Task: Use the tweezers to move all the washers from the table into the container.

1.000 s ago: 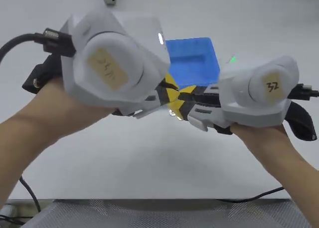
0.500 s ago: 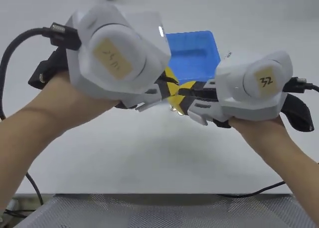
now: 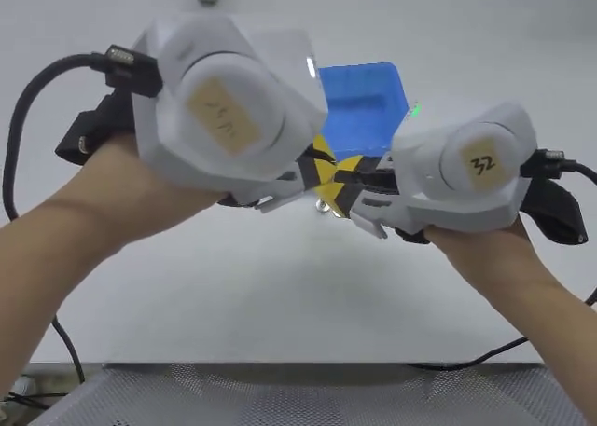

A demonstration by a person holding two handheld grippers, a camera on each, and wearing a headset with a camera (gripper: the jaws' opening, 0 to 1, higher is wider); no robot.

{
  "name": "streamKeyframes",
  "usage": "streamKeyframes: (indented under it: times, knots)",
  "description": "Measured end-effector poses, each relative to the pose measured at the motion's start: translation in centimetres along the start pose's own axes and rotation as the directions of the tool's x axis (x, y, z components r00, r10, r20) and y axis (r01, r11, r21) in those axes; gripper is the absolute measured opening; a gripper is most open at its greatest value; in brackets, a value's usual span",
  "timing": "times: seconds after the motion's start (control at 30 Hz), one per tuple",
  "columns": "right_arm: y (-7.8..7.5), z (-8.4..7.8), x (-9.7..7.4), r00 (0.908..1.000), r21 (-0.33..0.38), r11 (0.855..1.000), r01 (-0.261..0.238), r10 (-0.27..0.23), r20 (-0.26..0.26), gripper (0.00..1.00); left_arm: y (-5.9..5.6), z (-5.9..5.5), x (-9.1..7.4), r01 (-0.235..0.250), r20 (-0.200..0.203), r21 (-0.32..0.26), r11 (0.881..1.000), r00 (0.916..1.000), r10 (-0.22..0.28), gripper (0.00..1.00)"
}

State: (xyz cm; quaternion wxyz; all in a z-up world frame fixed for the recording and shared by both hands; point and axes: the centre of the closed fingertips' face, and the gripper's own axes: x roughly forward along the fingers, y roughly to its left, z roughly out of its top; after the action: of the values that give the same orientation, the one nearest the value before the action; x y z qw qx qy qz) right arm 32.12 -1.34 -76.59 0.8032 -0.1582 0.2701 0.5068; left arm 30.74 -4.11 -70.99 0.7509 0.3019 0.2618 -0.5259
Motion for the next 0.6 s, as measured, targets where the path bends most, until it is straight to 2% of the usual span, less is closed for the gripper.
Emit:
streamKeyframes:
  times: [0.23,0.4,0.6]
  knots:
    - [0.3,1.7,-1.1,0.9998,-0.024,1.000,-0.004,0.005,0.021,0.03,0.2,1.0,-1.3,-0.009,0.008,0.018,1.000,0.9999,0.009,0.00]
    - [0.1,3.4,-1.9,0.9985,-0.037,0.999,0.000,0.002,0.054,0.03,0.8,2.1,-2.4,-0.032,0.015,0.045,0.998,0.9994,0.031,0.00]
    - [-0.3,5.0,-2.3,0.9962,-0.056,0.998,0.012,-0.007,0.087,0.03,1.6,2.7,-3.4,-0.059,0.020,0.065,0.996,0.9981,0.058,0.00]
